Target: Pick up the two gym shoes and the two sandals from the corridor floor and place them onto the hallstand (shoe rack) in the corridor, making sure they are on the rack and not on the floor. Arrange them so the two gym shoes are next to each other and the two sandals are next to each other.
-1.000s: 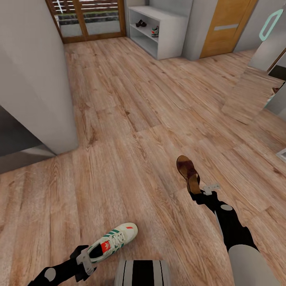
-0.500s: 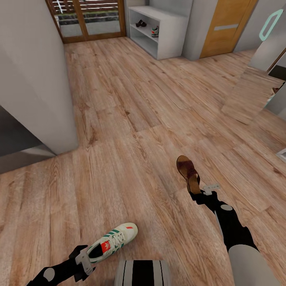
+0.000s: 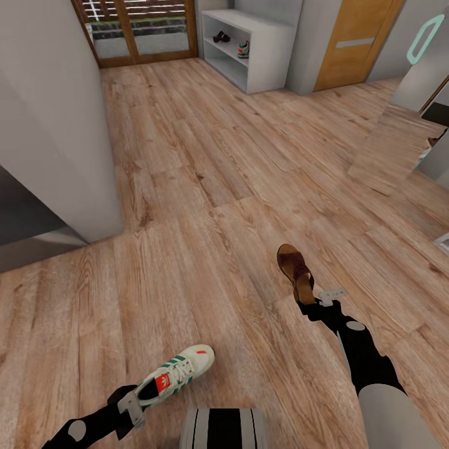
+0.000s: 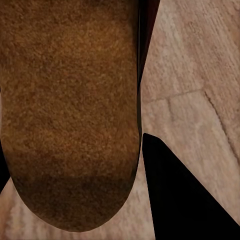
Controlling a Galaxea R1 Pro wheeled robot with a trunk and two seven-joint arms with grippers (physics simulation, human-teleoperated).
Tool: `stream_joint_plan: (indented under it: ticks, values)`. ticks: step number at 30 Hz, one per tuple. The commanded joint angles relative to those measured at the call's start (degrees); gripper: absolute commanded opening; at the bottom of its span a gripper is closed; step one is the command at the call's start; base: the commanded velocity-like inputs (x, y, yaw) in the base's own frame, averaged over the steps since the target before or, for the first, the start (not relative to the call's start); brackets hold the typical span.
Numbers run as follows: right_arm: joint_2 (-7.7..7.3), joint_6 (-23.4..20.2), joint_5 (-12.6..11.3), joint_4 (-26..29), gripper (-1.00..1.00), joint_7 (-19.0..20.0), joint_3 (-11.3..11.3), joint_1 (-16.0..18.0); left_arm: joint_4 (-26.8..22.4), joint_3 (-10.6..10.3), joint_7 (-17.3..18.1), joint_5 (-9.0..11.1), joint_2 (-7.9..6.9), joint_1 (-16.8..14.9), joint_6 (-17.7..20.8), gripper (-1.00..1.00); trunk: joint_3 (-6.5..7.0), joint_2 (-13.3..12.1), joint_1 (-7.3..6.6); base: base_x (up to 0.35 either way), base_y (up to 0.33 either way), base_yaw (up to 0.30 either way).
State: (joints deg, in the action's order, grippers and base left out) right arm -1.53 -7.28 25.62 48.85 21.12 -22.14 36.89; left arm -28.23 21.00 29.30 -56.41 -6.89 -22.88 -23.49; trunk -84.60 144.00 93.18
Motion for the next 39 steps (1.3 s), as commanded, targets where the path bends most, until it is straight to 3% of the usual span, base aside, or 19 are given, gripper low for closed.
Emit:
stream_joint_plan:
  ticks: [1,25,39]
  values:
    - [0.04,-0.27,0.22,0.10,-1.00,0.42,-0.19,0.03,-0.07,0.60,0.00,-0.37,0.05,-0.05,-0.21,-1.00,-0.03,0.01,-0.01,0.000,0.000,0.000]
    - [0.04,-0.27,0.22,0.10,-1.00,0.42,-0.19,0.04,-0.07,0.78,-0.30,-0.01,0.11,-0.05,-0.24,-1.00,-0.03,0.01,-0.01,0.000,0.000,0.000]
    - [-0.01,-0.26,0.26,0.09,-1.00,0.44,-0.16,0.03,-0.03,1.30,-0.37,1.18,0.20,-0.89,0.81,-1.00,3.07,-0.17,-0.37,0.000,0.000,0.000]
